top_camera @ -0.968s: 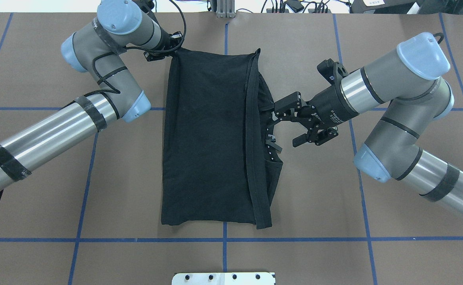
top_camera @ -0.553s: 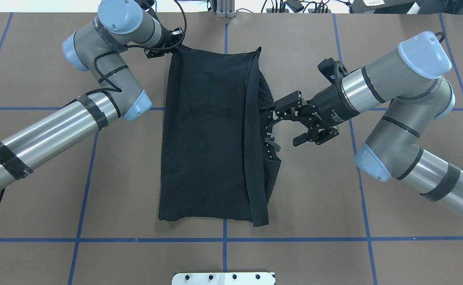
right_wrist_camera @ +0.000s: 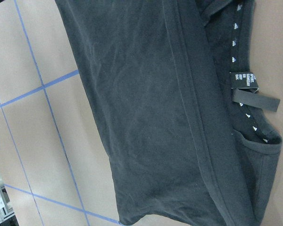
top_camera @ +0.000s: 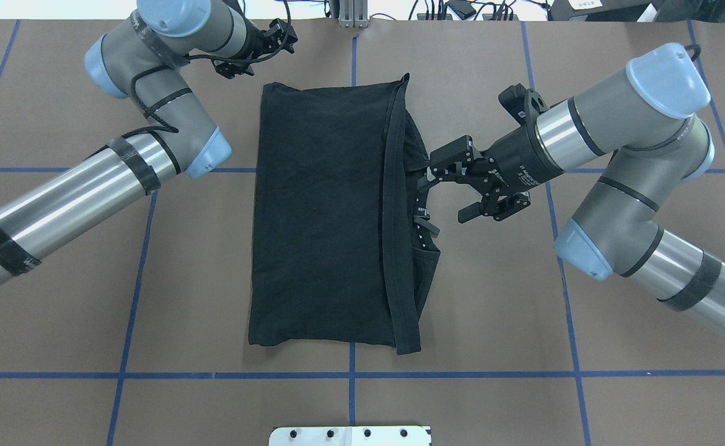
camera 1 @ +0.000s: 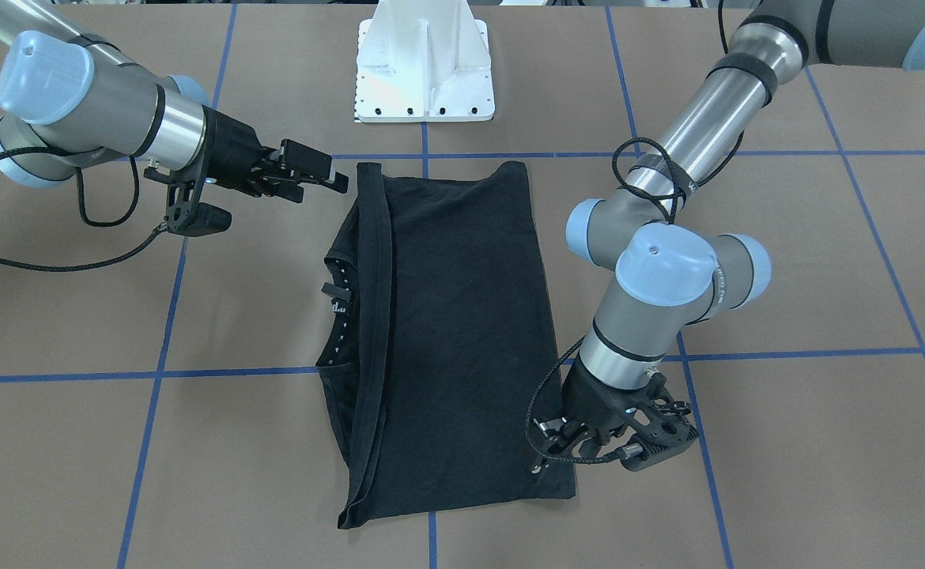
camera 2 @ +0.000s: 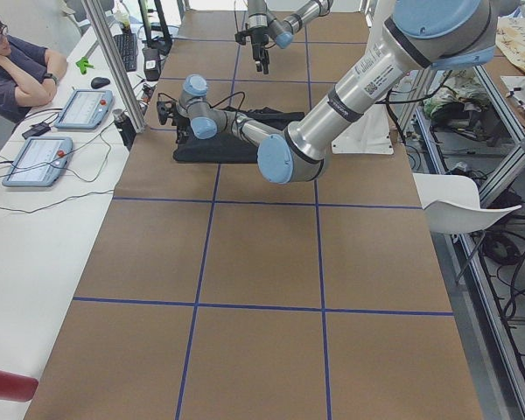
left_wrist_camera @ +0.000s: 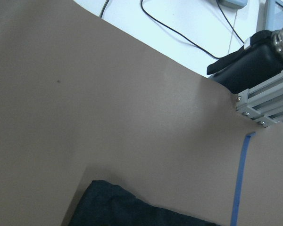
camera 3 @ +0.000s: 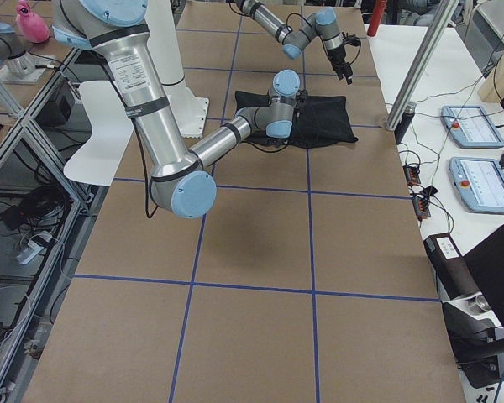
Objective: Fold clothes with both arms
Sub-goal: 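Release the shirt with the left gripper and withdraw it while the right gripper holds, then press the folded edge flat with the right gripper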
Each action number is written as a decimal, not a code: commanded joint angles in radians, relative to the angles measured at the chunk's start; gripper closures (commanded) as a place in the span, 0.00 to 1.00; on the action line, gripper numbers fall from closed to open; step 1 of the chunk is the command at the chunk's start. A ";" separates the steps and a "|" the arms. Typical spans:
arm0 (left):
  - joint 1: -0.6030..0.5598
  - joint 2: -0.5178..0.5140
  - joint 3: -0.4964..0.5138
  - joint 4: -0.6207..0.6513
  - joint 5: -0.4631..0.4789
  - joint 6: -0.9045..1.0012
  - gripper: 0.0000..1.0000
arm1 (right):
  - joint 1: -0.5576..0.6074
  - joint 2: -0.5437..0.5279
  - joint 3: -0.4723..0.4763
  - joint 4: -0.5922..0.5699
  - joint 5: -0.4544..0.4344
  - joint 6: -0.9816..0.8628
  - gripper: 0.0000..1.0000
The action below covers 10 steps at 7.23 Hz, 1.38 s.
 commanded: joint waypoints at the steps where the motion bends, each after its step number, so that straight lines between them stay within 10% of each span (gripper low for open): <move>1: -0.005 0.156 -0.162 0.005 -0.008 0.077 0.00 | -0.011 0.000 0.023 -0.012 -0.108 -0.002 0.00; 10: -0.059 0.521 -0.513 0.009 -0.155 0.218 0.00 | -0.106 0.059 0.094 -0.556 -0.302 -0.569 0.00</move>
